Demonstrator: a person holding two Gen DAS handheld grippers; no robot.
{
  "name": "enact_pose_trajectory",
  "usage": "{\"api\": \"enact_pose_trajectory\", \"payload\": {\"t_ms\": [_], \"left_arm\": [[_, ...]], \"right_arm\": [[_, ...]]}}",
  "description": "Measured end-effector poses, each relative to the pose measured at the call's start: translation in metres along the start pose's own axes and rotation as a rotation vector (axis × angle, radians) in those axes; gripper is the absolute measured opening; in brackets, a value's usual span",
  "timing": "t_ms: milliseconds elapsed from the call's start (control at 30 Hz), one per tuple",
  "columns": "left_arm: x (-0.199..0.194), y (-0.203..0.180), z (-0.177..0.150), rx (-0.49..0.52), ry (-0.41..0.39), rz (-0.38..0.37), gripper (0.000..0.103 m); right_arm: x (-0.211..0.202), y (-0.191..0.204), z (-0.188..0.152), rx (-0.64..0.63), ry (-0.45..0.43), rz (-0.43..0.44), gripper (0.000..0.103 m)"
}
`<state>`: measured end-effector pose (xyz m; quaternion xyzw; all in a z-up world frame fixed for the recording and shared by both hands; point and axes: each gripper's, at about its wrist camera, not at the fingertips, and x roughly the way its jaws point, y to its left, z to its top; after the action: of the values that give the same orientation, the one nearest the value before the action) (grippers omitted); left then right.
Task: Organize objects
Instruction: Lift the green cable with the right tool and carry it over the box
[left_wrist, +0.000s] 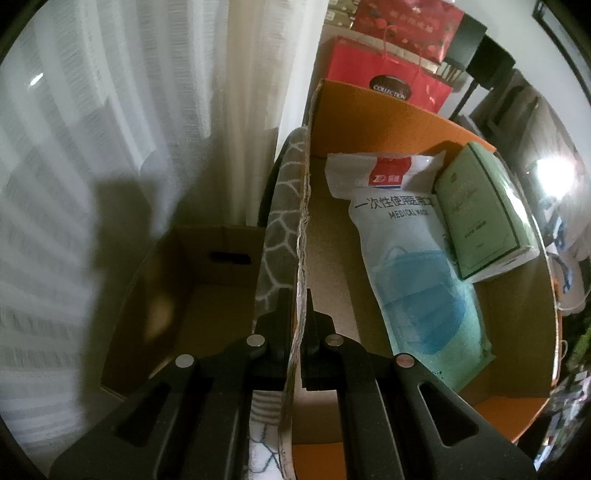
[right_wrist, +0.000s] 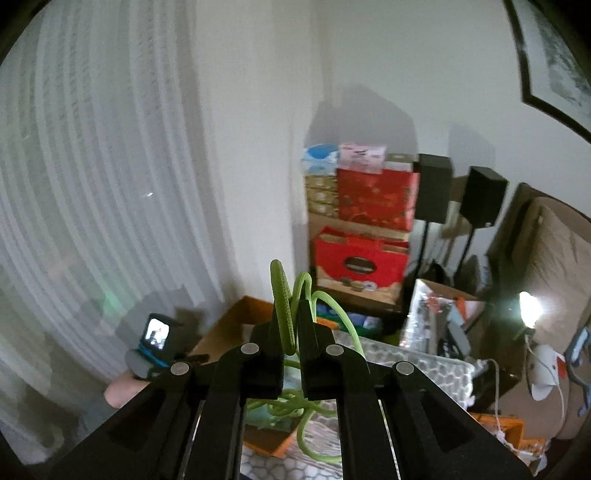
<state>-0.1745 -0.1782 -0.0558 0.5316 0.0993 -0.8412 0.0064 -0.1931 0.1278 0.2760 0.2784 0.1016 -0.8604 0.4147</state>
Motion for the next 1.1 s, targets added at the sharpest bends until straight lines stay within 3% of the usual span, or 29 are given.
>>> {"api": "enact_pose_trajectory", "payload": {"t_ms": [500,1100], "left_arm": [[0.0,0.001,0.0,-0.006,0.001,-0.004,0.003],[0.0,0.003,-0.001,-0.016,0.0,-0.011,0.003]], "right_arm": [[0.124,0.075,-0.032,0.018,0.142,0.214,0.005],[0.229,0.073,-0.107,0.19,0.318,0.321,0.005]]}}
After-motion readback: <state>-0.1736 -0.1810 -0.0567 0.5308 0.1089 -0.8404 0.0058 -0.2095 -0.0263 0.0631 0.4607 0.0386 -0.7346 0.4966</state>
